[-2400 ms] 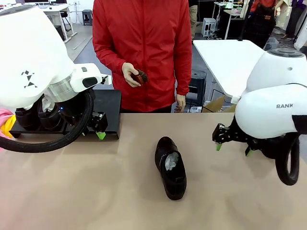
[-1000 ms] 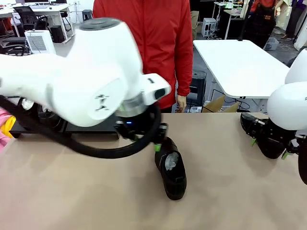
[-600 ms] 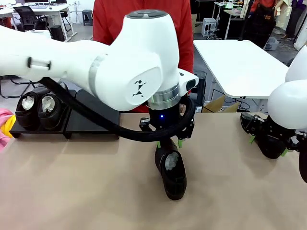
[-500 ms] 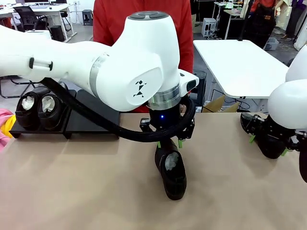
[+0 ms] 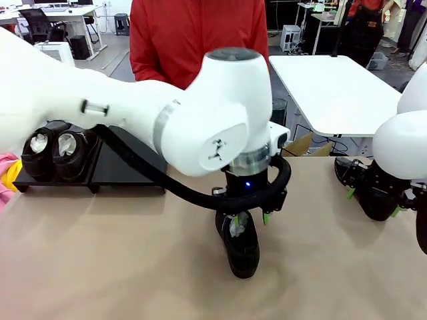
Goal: Organize the shoes by placing them on the stand.
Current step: Place the Shoe from the middle of the table onto the Shoes Stand.
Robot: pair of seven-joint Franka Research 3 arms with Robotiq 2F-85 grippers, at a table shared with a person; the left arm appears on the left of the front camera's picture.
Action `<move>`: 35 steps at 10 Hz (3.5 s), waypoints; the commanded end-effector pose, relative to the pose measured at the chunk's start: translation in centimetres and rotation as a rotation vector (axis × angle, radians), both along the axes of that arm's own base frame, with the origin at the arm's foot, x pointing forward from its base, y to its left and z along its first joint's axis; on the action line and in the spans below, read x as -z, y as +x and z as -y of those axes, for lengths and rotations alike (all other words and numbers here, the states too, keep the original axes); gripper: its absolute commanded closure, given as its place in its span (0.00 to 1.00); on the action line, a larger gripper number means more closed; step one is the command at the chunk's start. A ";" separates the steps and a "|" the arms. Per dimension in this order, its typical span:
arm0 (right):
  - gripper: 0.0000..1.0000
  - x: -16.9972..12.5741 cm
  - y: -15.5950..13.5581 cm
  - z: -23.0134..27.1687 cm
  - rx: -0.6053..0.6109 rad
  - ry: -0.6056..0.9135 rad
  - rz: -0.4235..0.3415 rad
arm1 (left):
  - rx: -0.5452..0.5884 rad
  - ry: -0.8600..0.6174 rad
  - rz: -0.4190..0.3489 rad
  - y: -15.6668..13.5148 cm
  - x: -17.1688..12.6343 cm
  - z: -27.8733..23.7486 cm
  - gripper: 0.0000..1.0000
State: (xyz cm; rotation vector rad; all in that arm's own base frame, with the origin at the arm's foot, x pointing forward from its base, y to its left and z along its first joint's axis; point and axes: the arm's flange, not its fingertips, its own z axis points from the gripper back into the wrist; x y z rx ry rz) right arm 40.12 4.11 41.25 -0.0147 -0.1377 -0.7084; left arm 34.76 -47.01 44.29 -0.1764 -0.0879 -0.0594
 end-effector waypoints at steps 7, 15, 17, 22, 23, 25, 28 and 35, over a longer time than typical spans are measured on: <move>0.00 -0.1 -0.1 0.2 -0.013 -0.004 0.004 | -0.244 0.086 0.114 2.8 5.5 5.1 0.39; 0.00 -0.1 -0.1 0.2 -0.013 -0.004 0.004 | -0.213 0.178 0.036 4.2 8.9 5.3 0.89; 0.00 -0.1 -0.1 0.2 -0.013 -0.004 0.004 | -0.215 0.220 0.017 4.5 9.4 5.1 1.00; 0.00 -0.1 -0.1 0.2 -0.013 -0.004 0.004 | -0.231 0.230 -0.003 4.3 8.9 3.6 1.00; 0.00 -0.1 -0.1 0.2 -0.013 -0.004 0.004 | -0.194 0.198 0.018 3.7 6.8 2.2 1.00; 0.00 -0.1 -0.1 0.2 -0.013 -0.004 0.004 | -0.162 0.189 0.242 4.4 2.0 -2.8 1.00; 0.00 -0.1 -0.1 0.2 -0.013 -0.004 0.004 | -0.193 0.271 0.455 8.3 -2.7 -11.6 1.00; 0.00 -0.1 -0.1 0.2 -0.013 -0.004 0.004 | -0.216 0.384 0.507 14.0 -2.7 -19.3 1.00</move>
